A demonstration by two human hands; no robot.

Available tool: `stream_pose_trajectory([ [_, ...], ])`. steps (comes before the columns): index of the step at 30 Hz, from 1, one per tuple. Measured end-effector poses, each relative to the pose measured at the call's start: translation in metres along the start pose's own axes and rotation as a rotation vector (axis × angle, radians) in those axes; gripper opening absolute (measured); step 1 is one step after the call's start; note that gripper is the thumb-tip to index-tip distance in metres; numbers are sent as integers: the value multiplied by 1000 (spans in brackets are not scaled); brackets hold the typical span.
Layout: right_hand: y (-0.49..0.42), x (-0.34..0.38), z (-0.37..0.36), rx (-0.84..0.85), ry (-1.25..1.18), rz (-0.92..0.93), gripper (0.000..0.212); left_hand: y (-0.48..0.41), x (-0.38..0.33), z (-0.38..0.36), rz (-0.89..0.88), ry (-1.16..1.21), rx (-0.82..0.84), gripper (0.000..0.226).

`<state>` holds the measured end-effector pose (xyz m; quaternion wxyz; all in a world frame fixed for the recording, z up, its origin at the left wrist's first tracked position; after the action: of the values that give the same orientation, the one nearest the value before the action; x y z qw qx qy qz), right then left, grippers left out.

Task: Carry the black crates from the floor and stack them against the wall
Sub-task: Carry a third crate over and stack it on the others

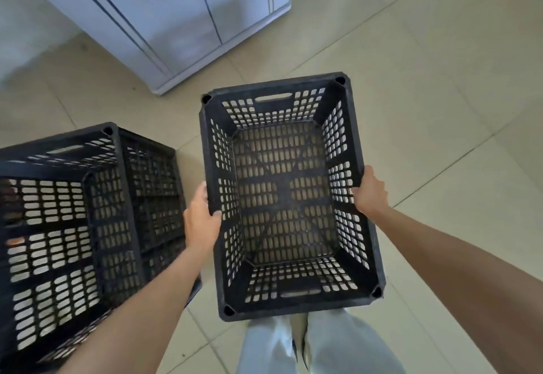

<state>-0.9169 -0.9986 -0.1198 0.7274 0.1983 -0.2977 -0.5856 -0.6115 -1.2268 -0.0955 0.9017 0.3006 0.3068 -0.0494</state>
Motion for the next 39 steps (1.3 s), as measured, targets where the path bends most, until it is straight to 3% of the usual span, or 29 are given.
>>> stream_pose_trajectory([
  [4, 11, -25, 35, 19, -44, -43, 30, 6, -38, -8, 132, 61, -15, 59],
  [13, 67, -36, 183, 3, -104, -117, 36, 34, -182, 19, 94, 36, 49, 30],
  [24, 139, -41, 431, -86, -105, -140, 34, 87, -456, 78, -213, -216, 125, 15],
  [27, 148, -34, 496, -127, -110, -147, 33, 95, -530, 93, -260, -227, 104, 22],
  [32, 136, -12, 601, -160, -123, -117, 36, 81, -646, 108, -323, -194, 151, 25],
  [36, 113, 6, 674, -183, -134, -119, 34, 75, -748, 109, -417, -227, 195, 6],
  [39, 93, 17, 721, -192, -158, -137, 30, 62, -819, 100, -478, -298, 227, 5],
])
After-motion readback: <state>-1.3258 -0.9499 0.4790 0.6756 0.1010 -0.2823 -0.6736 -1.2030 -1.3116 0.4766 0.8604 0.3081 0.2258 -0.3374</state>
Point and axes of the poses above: each hand's wrist, its own y-axis away from the middle knuckle, its own z-axis out of the back of the hand, x = y × z, the point moved 9 cm from there along -y, towards the middle knuckle
